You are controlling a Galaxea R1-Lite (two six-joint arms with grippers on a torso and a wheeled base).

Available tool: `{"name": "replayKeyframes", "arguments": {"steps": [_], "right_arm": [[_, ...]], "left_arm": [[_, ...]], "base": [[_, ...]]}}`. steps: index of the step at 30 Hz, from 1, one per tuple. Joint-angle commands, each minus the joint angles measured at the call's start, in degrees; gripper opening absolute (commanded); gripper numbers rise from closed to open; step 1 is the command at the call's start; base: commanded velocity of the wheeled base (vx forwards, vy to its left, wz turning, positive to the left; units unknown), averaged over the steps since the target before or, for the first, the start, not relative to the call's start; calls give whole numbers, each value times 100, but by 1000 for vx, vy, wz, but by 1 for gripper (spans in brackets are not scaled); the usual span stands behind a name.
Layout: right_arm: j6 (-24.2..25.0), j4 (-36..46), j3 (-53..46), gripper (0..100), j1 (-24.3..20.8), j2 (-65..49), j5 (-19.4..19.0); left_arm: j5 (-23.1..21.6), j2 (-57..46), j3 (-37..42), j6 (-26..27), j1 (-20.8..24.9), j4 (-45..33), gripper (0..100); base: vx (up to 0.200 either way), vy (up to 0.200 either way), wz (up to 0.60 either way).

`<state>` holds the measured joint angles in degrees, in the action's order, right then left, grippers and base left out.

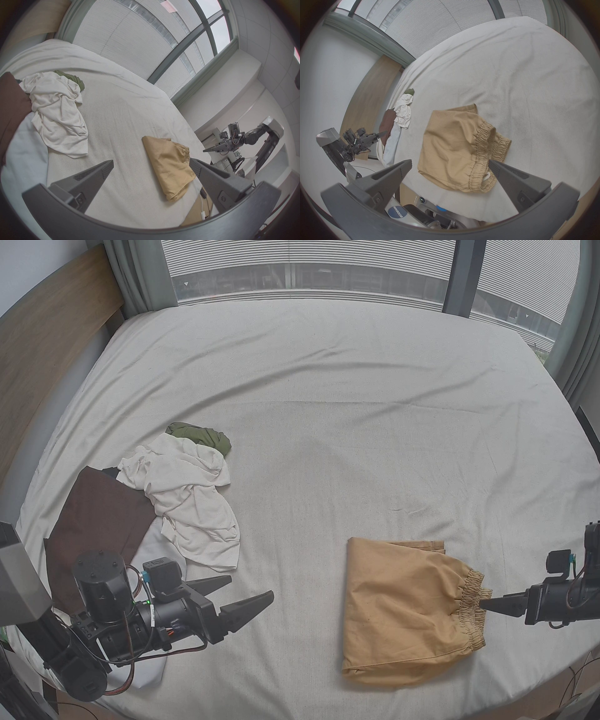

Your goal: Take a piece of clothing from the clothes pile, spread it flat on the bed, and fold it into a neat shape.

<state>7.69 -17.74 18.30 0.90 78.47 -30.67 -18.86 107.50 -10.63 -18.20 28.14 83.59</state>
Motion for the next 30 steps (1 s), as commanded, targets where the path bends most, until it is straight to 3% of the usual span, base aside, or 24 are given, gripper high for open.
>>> {"name": "replayKeyframes", "arguments": {"steps": [1,4,30], "right_arm": [[-119,7,-125,100,156,485,0],[-119,16,-186,100,173,678,0],[-136,-54,-257,100,209,2260,9]], "left_arm": [[5,307,202,141,-1,263,100],[5,527,237,150,-10,527,100],[-13,456,228,141,-1,535,100]], "base": [[0,0,0],[0,0,0],[0,0,0]]}}
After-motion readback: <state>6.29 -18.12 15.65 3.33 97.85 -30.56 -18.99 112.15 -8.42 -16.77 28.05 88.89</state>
